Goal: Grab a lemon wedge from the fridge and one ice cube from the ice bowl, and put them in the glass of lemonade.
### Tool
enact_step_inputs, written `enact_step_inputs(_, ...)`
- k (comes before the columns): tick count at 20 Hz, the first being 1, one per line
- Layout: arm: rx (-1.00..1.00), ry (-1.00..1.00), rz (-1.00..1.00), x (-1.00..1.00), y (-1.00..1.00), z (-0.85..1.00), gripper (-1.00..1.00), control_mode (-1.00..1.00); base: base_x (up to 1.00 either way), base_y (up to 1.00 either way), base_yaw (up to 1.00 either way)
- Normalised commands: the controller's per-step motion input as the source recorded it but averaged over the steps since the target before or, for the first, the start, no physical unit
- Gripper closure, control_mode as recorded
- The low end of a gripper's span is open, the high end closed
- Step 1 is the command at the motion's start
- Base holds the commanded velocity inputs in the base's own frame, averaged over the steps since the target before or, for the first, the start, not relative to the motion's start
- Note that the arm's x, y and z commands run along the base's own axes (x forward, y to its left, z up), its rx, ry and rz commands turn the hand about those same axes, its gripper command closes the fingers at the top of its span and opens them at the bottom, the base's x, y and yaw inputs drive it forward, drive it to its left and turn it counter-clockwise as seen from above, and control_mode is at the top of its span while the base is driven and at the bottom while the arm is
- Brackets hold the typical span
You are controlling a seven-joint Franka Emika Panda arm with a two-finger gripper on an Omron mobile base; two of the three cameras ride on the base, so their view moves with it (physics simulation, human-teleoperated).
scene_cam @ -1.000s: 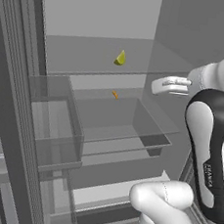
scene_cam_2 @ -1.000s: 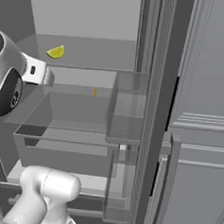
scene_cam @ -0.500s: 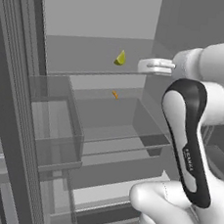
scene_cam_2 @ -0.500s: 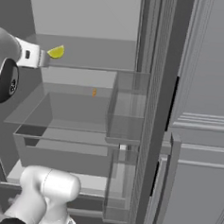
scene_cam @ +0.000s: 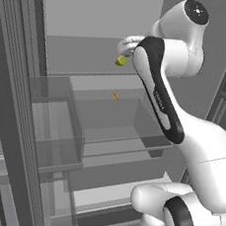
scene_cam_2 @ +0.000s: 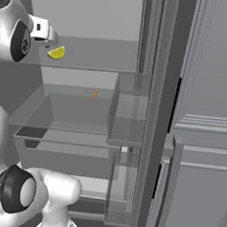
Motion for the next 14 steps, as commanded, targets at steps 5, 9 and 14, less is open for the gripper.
enact_step_inputs(5, -0.18, 0.11, 0.0, 0.9, 0.0, -0.49, -1.0, -1.0, 0.0, 0.0, 0.0)
enact_step_inputs(9, -0.09, 0.03, -0.04, 0.76, 0.17, -0.06, -1.0, -1.0, 0.0, 0.0, 0.0)
enact_step_inputs(14, 0.0, 0.0, -0.16, 0.66, 0.34, 0.0, -1.0, -1.0, 0.0, 0.0, 0.0)
